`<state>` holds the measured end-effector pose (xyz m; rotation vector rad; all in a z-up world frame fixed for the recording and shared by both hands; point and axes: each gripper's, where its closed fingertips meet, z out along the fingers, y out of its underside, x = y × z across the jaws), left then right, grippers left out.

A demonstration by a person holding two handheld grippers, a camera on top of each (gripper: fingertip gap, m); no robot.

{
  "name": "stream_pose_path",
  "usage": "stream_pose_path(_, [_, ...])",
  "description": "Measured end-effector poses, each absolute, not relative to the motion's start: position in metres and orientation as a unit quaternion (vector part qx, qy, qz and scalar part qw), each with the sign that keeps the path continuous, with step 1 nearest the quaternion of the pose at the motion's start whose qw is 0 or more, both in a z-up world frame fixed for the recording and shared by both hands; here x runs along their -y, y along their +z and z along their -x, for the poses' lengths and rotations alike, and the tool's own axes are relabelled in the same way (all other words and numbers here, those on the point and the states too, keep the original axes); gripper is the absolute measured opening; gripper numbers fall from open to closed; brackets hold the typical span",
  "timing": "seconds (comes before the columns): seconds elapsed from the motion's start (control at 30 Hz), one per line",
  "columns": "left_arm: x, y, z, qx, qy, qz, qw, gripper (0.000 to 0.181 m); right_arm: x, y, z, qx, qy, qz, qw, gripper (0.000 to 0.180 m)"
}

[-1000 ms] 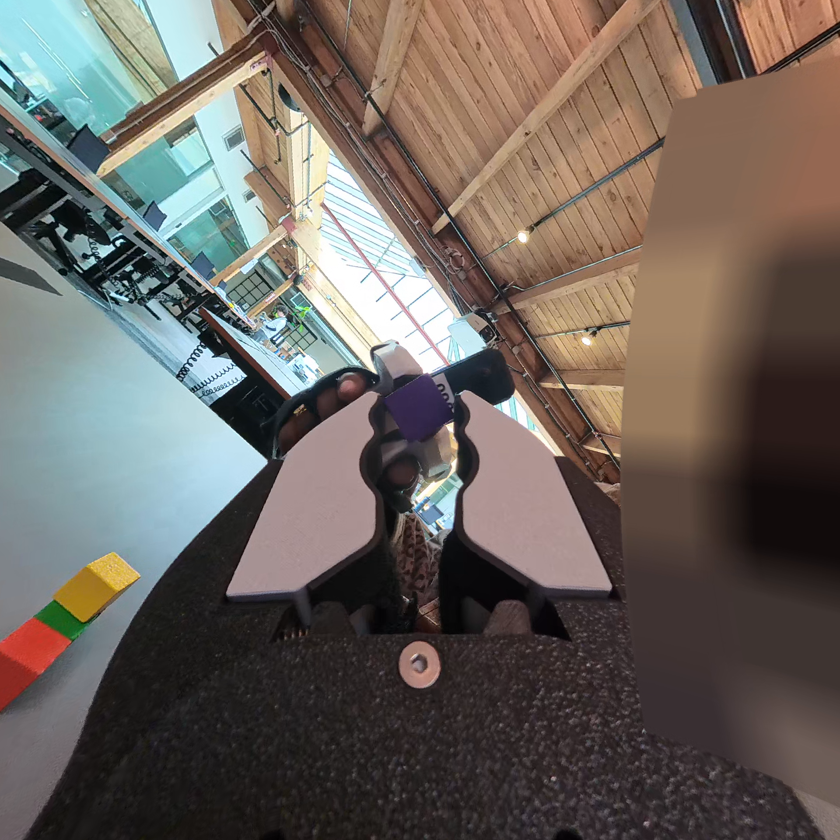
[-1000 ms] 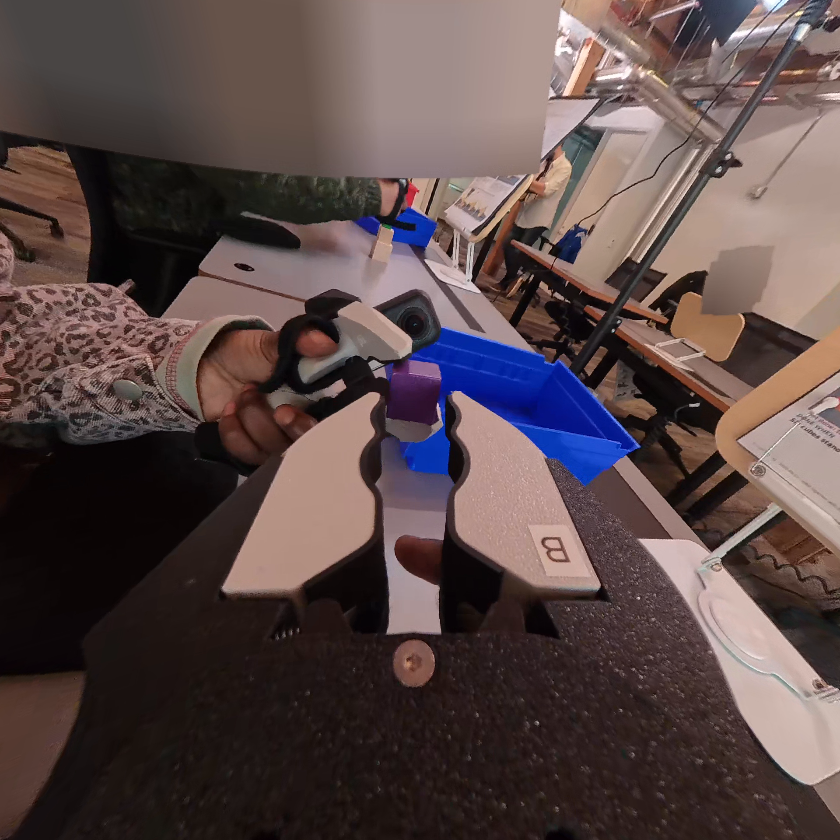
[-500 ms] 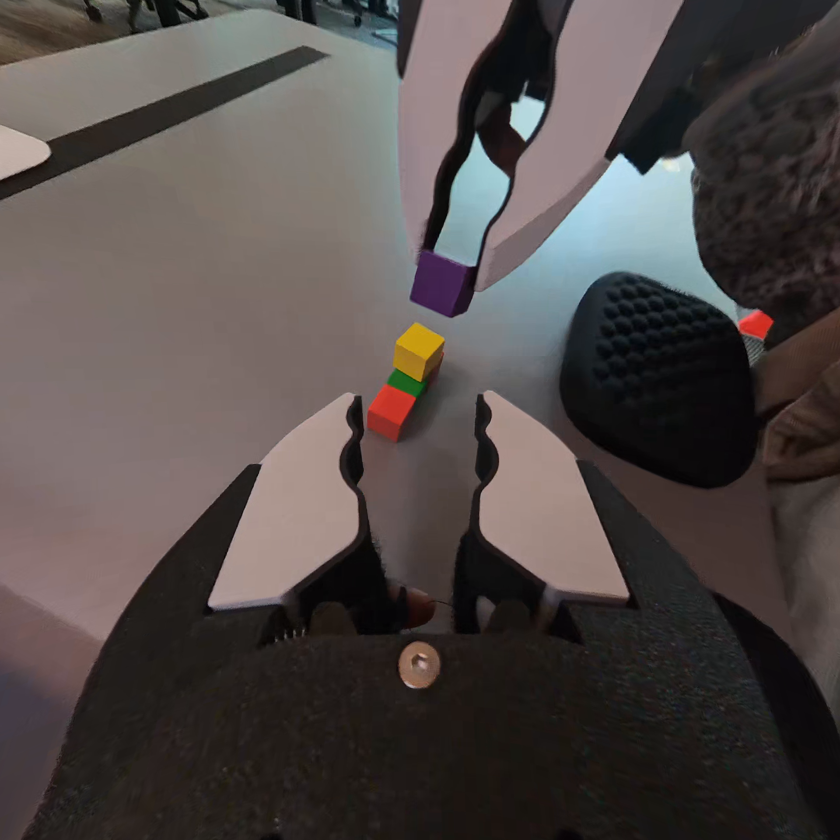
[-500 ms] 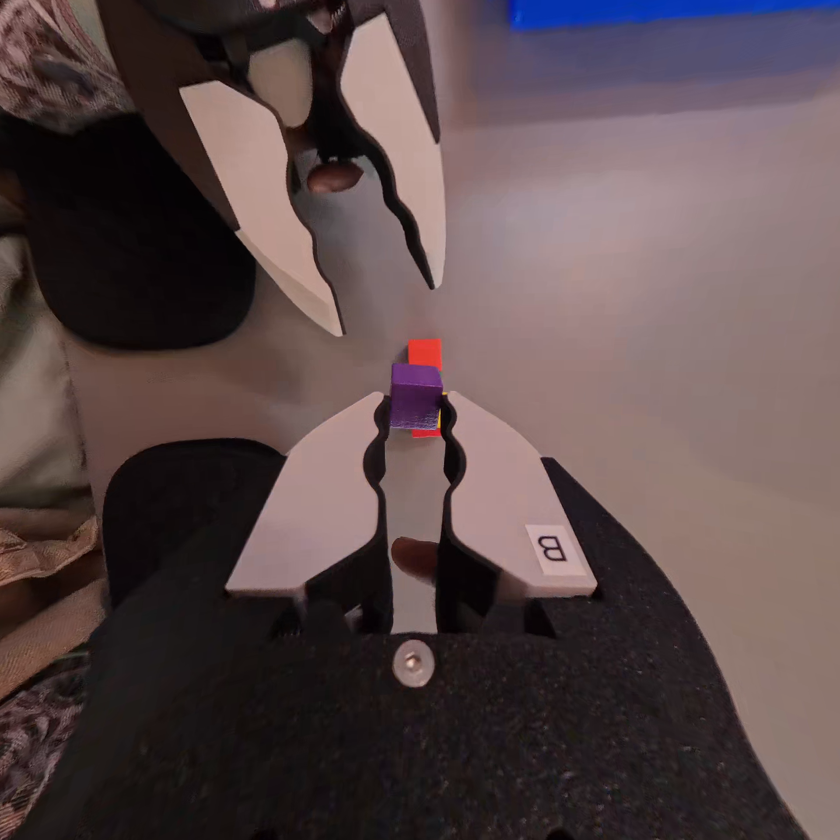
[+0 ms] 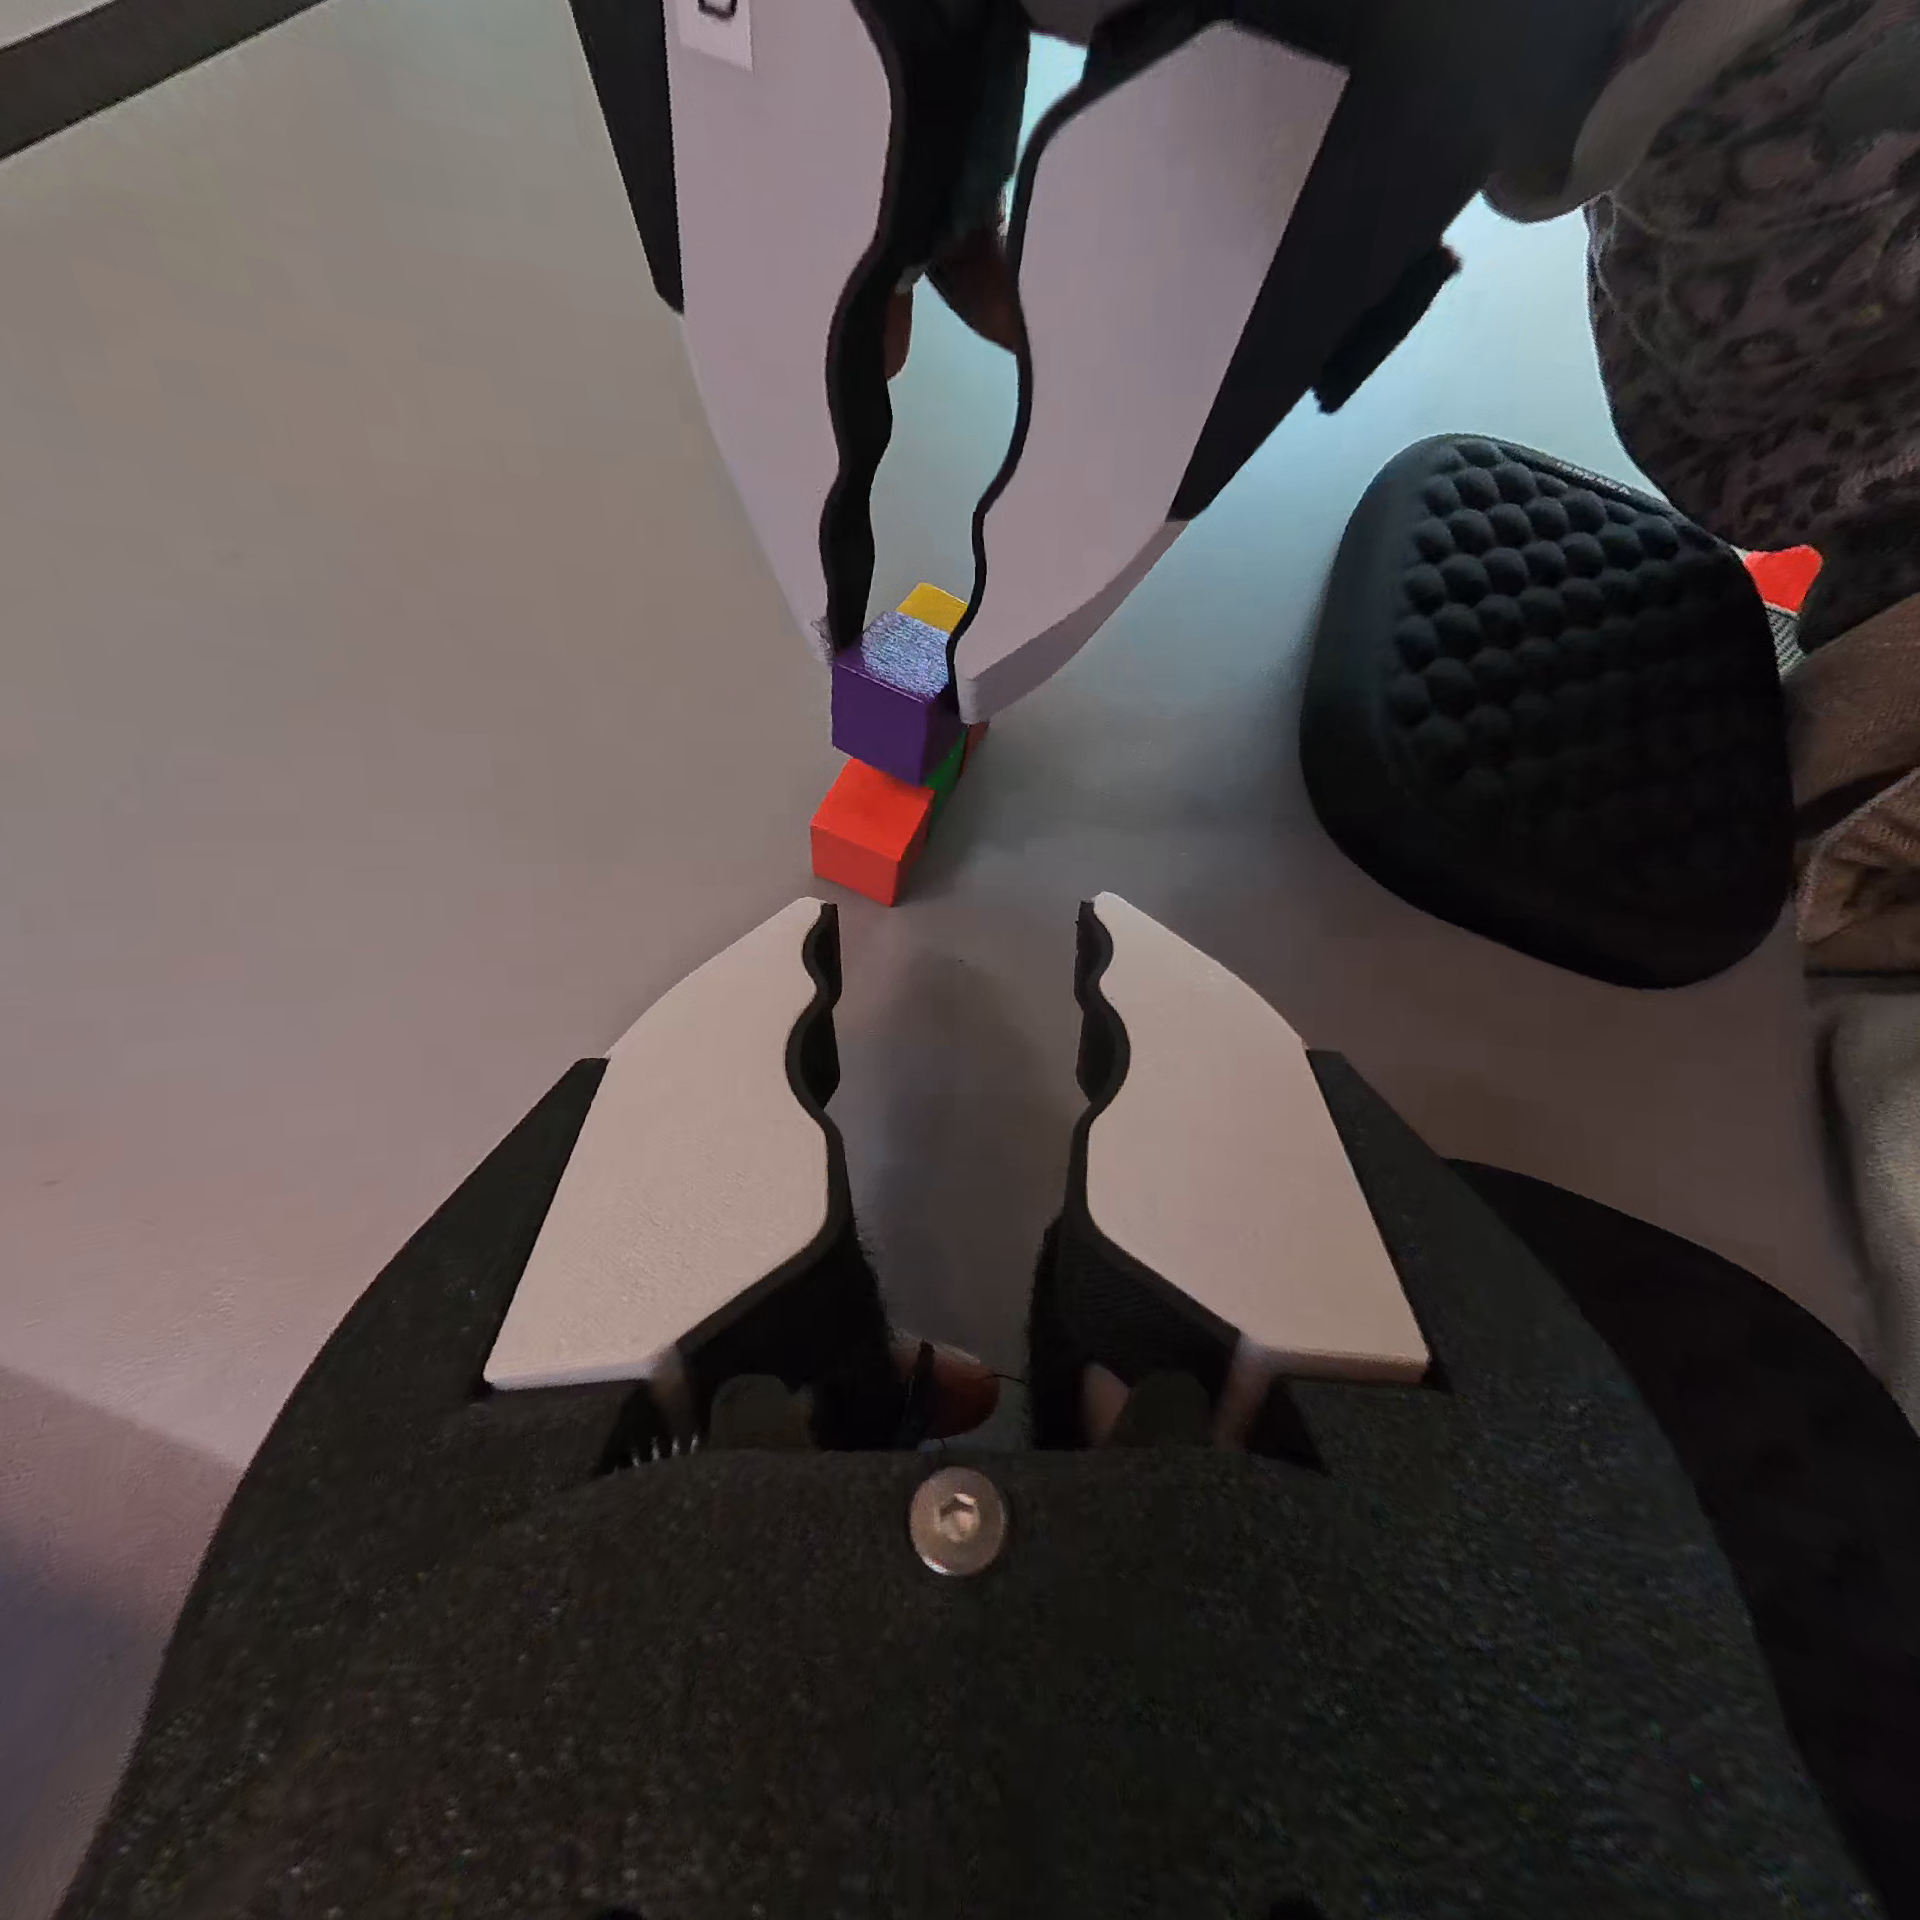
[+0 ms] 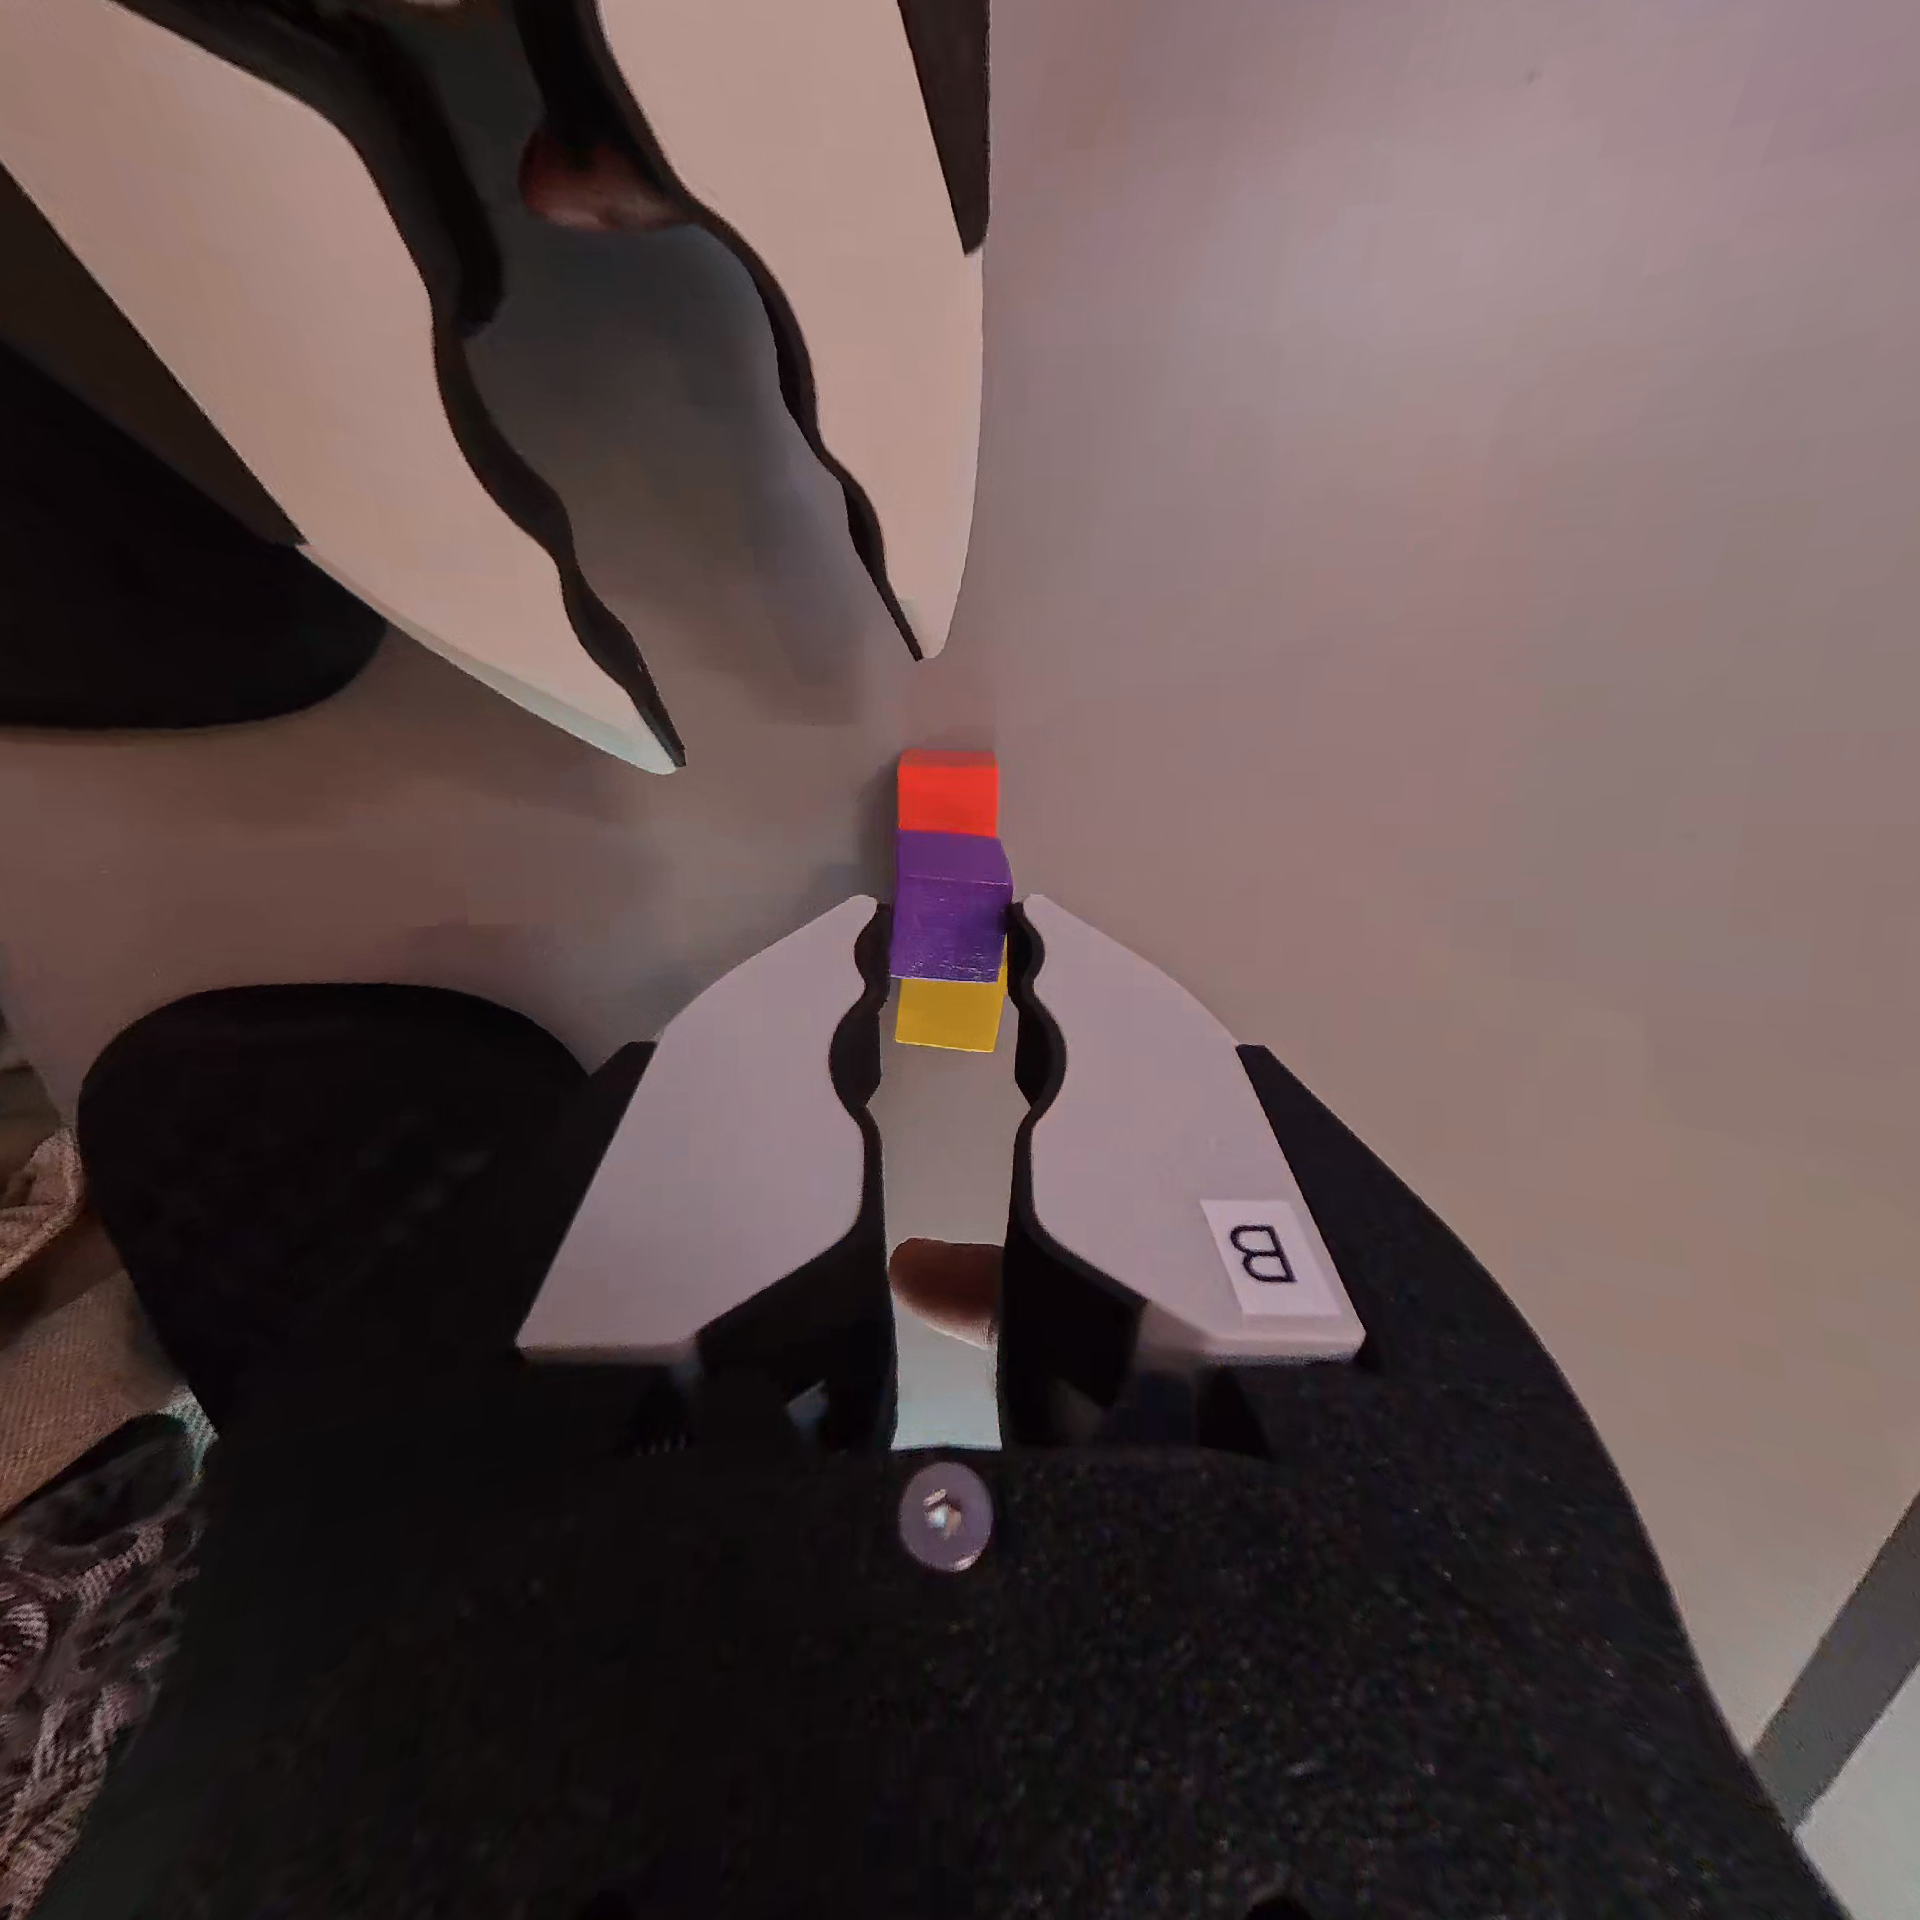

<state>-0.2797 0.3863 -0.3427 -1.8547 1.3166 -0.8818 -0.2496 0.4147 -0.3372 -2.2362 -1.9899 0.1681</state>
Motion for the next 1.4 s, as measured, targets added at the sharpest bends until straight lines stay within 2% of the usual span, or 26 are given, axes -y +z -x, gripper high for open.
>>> stream_pose_path(0.77, [-0.39, -0.345, 0.28, -0.503, -0.34, 0.717, 0.343, 0.042, -0.415, -0.347, 0.246, 0.677, 0.018, 0.735, 0.046, 0.021])
stream_pose_path(1.07, [-0.39, -0.347, 0.279, -0.505, -0.339, 0.718, 0.339, 0.042, -0.413, -0.345, 0.248, 0.674, 0.028, 0.736, 0.058, 0.03])
stream_pose_path(1.2, [-0.39, -0.348, 0.281, -0.503, -0.337, 0.719, 0.341, 0.042, -0.418, -0.327, 0.238, 0.643, 0.053, 0.755, 0.118, 0.041])
stream_pose_path(1.4, [-0.396, -0.351, 0.281, -0.499, -0.325, 0.724, 0.349, 0.037, -0.414, -0.335, 0.219, 0.596, 0.146, 0.753, 0.237, 0.04])
